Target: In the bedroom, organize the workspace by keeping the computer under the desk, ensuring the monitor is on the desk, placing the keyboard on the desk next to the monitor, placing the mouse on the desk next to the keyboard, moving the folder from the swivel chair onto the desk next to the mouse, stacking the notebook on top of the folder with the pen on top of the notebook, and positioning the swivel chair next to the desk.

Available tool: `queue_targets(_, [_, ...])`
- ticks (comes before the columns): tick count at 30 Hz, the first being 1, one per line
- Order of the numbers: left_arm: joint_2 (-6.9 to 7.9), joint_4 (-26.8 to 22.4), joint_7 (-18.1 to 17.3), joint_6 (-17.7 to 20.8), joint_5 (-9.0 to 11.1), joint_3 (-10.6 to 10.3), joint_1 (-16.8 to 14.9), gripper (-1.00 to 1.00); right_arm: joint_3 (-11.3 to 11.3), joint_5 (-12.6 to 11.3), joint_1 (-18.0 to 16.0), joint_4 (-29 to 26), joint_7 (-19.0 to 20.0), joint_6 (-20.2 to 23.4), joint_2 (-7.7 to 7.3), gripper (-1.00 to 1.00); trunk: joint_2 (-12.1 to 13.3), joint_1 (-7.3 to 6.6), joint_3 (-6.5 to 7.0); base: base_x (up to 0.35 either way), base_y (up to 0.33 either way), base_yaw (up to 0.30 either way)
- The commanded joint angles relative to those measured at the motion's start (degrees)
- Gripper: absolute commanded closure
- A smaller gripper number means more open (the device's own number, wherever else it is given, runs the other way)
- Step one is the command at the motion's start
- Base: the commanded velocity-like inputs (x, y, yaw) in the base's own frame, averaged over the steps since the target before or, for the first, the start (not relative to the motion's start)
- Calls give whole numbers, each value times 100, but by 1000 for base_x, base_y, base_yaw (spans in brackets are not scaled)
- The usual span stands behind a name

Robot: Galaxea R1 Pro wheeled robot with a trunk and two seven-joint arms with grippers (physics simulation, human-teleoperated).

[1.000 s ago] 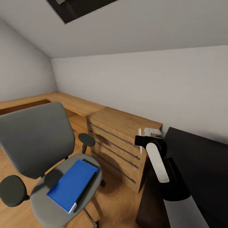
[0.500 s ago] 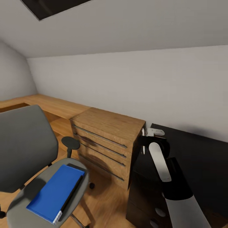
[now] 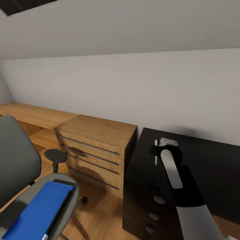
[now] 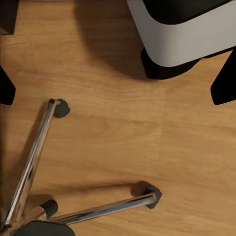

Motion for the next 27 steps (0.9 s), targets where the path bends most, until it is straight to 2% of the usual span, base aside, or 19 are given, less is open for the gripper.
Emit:
queue_targets(1, [-4,-10,40,19,61,7,0,-100,-28,-61,-6,46,-47,-45,-10,100,-3,0,-5,0,0,-299])
queue_targets(5, [-5,-3,42,19,61,12,0,-100,-140,-70,-6,229,-16,-353,-103,100,-3,0,-5,0,0,-279])
queue_targets(8, [-5,5,43,16,61,14,0,-100,-193,-71,-6,555,12,-787,-199,100,-3,0,-5,0,0,-119])
queue_targets(10, [-6,7,44,17,61,14,0,-100,-200,-67,-6,703,19,-969,-216,100,-3,0,-5,0,0,-57])
queue_targets(12, [-6,10,44,17,61,15,0,-100,-190,-70,-6,919,30,-1327,-235,100,-3,0,-5,0,0,-27])
queue_targets(15, [-4,10,44,16,61,15,0,-100,-175,-70,-6,1047,66,-1552,-241,100,-3,0,-5,0,0,-14])
queue_targets(16, [-5,11,44,13,61,15,0,-100,-163,-60,-6,1255,247,-1714,-245,100,-3,0,-5,0,0,-4])
queue_targets(20, [-5,11,44,11,55,15,0,-100,-159,-50,-11,1547,449,-1792,-249,100,-3,0,-5,0,0,-2])
queue_targets(27, [-6,11,44,10,57,14,0,-100,-172,-45,-14,1727,539,-1817,-267,100,-3,0,-5,0,0,0])
